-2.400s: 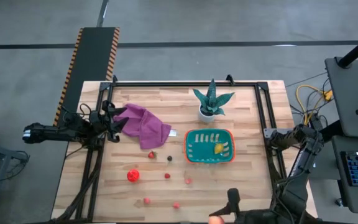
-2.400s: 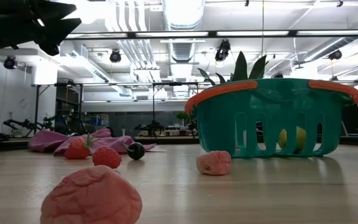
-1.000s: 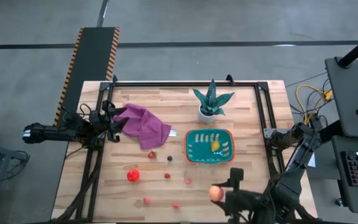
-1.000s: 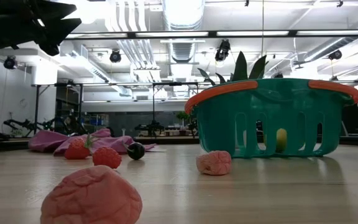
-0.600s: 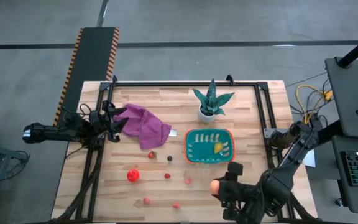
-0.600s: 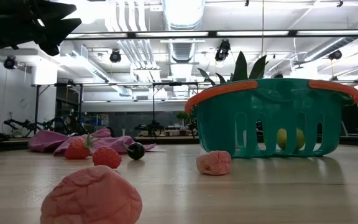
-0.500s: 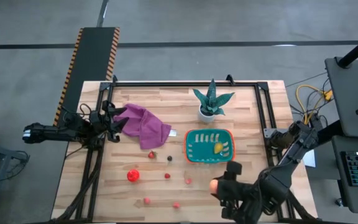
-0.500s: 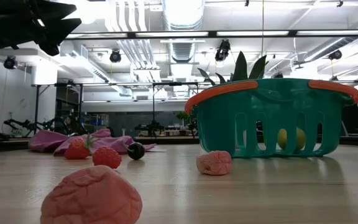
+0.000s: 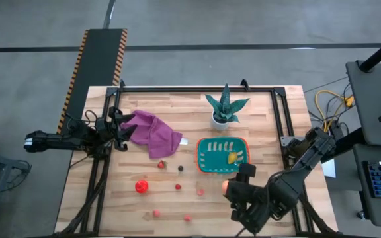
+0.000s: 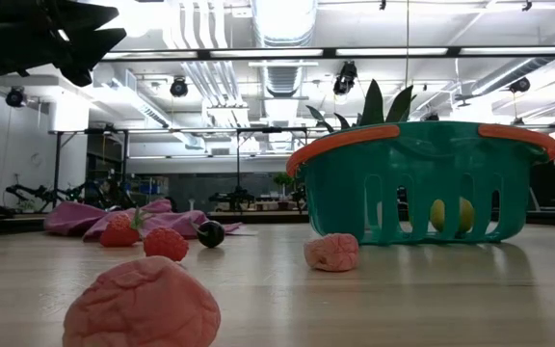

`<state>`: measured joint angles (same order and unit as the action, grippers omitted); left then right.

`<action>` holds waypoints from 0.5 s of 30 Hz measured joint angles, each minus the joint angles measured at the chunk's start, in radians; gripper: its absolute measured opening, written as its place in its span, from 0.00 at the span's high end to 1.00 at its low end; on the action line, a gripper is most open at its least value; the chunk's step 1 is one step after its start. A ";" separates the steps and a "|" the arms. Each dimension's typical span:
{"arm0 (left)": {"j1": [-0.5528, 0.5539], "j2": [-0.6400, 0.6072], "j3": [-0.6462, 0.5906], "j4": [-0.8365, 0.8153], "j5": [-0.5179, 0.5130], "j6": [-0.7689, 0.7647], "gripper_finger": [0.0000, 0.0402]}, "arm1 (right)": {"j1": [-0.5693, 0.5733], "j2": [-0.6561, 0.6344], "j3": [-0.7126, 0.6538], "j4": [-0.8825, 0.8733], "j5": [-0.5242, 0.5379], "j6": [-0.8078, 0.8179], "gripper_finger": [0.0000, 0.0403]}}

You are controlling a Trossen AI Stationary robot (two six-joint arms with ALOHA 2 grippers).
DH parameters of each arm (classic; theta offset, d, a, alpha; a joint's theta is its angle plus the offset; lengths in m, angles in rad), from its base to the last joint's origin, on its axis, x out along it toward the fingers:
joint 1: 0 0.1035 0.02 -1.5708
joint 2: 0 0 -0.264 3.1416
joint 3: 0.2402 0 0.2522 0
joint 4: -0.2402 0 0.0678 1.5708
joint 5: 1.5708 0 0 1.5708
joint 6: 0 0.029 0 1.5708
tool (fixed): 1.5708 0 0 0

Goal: Pick and placing Produce into tupperware
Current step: Put the peach into the green basket

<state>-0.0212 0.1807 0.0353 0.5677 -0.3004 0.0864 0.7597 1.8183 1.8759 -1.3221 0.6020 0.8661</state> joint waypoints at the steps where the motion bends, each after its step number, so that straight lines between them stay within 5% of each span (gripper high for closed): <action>1: 0.000 0.000 0.000 0.000 0.000 0.000 0.51 | -0.009 0.000 0.000 -0.007 -0.012 -0.002 0.47; 15: 0.000 0.000 0.000 0.000 0.000 0.000 0.51 | -0.175 0.000 0.000 -0.106 -0.182 -0.084 0.47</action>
<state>-0.0213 0.1806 0.0353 0.5678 -0.3004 0.0864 0.5842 1.8183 1.8759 -1.4281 0.4202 0.7822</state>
